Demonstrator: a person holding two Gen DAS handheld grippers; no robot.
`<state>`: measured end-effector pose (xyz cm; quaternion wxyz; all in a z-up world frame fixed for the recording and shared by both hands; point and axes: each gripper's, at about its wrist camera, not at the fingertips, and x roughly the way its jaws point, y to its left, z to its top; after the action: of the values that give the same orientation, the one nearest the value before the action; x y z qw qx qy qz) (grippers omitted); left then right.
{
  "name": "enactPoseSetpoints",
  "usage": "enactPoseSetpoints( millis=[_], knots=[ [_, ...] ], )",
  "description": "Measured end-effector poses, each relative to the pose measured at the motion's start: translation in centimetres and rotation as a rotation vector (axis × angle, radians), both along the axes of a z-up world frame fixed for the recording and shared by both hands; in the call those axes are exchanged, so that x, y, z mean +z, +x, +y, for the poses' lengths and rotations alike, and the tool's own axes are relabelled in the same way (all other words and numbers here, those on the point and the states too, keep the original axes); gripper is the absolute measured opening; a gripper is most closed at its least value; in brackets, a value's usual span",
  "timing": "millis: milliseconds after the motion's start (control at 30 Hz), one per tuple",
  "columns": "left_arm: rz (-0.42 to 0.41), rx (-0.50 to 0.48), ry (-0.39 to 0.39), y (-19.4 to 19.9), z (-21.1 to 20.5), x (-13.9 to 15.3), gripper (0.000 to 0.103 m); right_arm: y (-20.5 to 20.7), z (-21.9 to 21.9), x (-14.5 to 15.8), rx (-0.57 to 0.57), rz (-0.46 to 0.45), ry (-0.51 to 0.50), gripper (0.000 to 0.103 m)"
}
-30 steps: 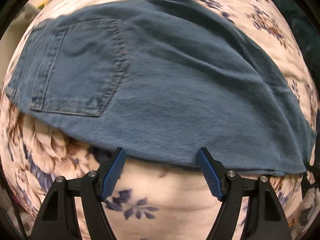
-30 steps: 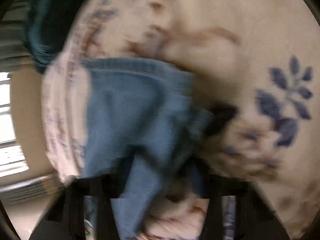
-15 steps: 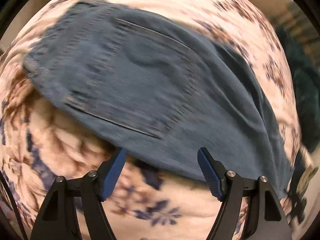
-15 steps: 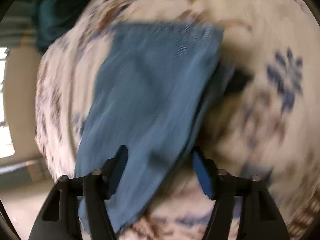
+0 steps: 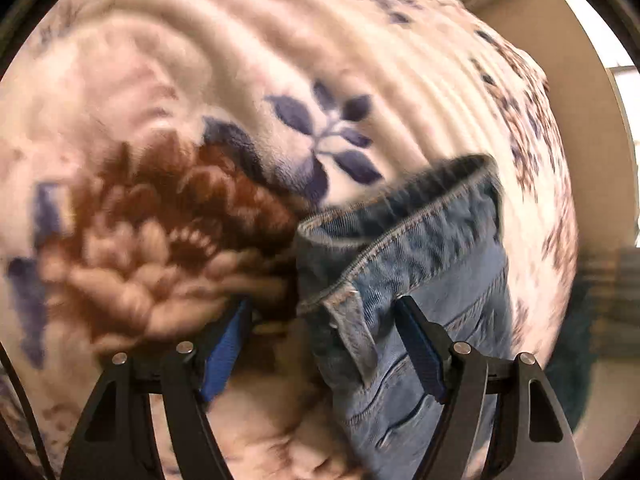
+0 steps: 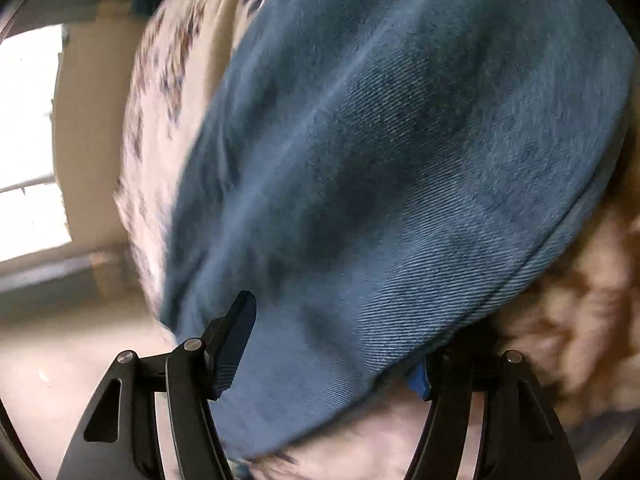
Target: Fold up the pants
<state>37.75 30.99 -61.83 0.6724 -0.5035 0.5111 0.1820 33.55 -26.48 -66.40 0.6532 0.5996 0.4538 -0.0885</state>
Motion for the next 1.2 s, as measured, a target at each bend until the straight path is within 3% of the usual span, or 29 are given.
enactPoseSetpoints(
  millis=[33,67,133,167,233,300,333,400,467,533,567,600,667,700,733,867,967,1100,1200],
  knots=[
    [-0.023,0.01,-0.025,0.5,-0.1,-0.4,0.072,0.0,0.0,0.0,-0.014,-0.001,0.005,0.053],
    [-0.058,0.016,-0.011,0.8,0.0,-0.2,0.058,0.5,-0.2,-0.1,-0.019,-0.002,0.001,0.028],
    [-0.092,-0.029,0.067,1.5,-0.3,1.5,0.035,0.6,-0.3,0.1,0.005,0.018,-0.033,0.013],
    [-0.121,-0.058,0.131,2.0,-0.9,3.0,0.025,0.7,-0.5,0.4,0.017,0.005,-0.036,0.012],
    [-0.219,-0.115,0.276,2.1,-2.0,6.8,0.018,0.4,-1.0,2.0,0.063,-0.022,-0.077,0.011],
    [-0.215,-0.171,0.409,2.6,-2.2,8.2,0.017,0.8,-1.2,3.8,0.104,-0.053,-0.134,0.01],
    [-0.162,-0.184,0.453,3.1,-1.8,7.6,0.013,0.5,-1.4,4.1,0.115,-0.054,-0.15,0.01],
    [-0.033,-0.191,0.412,3.3,0.0,4.5,0.013,0.8,-1.4,3.4,0.143,-0.021,-0.172,0.01],
    [0.049,-0.208,0.351,2.8,0.7,2.8,0.013,2.3,-0.7,1.1,0.199,0.076,-0.172,0.015],
    [0.041,-0.256,0.384,2.2,-0.4,4.2,0.016,2.9,-0.4,0.0,0.221,0.135,-0.152,0.018],
    [0.062,-0.29,0.416,1.9,-1.2,5.1,0.023,3.2,-0.3,0.3,0.239,0.151,-0.156,0.02],
    [0.075,-0.315,0.43,1.8,-2.1,6.0,0.028,3.8,0.0,0.8,0.272,0.165,-0.167,0.031],
    [0.092,-0.36,0.445,1.1,-3.9,7.4,0.059,4.7,1.0,2.4,0.353,0.189,-0.209,0.065],
    [0.093,-0.39,0.456,1.2,-5.3,8.1,0.069,4.8,1.5,3.1,0.385,0.196,-0.229,0.067],
    [0.084,-0.426,0.465,1.7,-6.7,8.5,0.087,5.0,2.4,4.5,0.437,0.21,-0.26,0.067],
    [0.032,-0.574,0.46,6.5,-11.8,9.9,0.091,6.7,5.6,9.2,0.596,0.233,-0.346,0.068],
    [0.012,-0.657,0.441,11.4,-15.2,9.7,0.091,11.8,9.1,11.5,0.712,0.107,-0.314,0.069],
    [0.033,-0.773,0.461,16.8,-19.3,8.1,0.091,24.4,15.5,10.2,0.877,-0.033,-0.202,0.069],
    [0.064,-0.825,0.483,19.0,-20.8,6.7,0.091,32.5,20.2,6.9,1.014,-0.002,-0.164,0.069]
  ],
)
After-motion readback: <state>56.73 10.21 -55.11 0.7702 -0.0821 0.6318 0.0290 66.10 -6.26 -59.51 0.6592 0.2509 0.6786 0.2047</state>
